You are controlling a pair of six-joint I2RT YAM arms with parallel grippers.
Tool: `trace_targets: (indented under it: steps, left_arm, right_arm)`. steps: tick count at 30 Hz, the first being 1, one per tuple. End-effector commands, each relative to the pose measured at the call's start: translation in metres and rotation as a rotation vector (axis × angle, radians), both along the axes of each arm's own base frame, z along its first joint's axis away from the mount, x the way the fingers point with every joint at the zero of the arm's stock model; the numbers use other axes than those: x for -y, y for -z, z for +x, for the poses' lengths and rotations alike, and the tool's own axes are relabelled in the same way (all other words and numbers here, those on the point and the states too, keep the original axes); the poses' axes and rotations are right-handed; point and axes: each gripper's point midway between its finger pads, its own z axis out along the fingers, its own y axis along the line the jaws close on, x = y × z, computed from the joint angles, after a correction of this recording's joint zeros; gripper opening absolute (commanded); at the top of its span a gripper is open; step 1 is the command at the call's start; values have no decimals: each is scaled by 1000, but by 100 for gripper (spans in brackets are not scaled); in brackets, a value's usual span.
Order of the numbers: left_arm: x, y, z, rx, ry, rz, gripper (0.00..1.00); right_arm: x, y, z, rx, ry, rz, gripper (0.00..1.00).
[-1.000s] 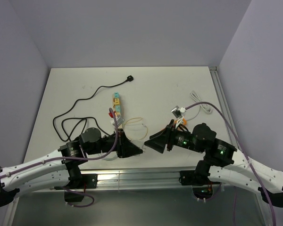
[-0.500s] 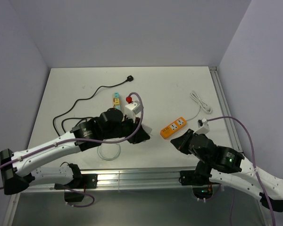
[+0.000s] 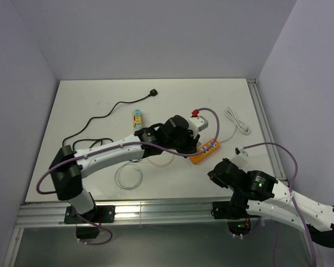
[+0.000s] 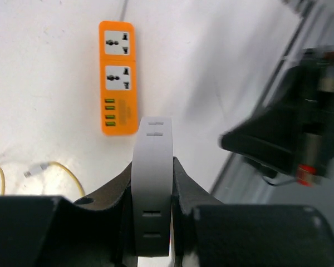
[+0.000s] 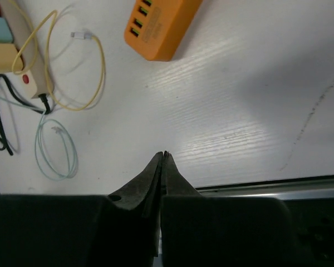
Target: Insert the plug
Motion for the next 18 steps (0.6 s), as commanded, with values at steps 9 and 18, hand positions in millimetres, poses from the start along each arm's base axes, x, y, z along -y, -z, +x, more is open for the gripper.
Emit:
trace_targets:
  steps: [9,18]
  left_arm:
    - [66,45,84,265,116,183,0]
    - [74,78,105,233,167,216,0]
  right_arm:
    - [35,-19,1,13,164,-30,0]
    - [47,-7,-10,-39,180,-54,0]
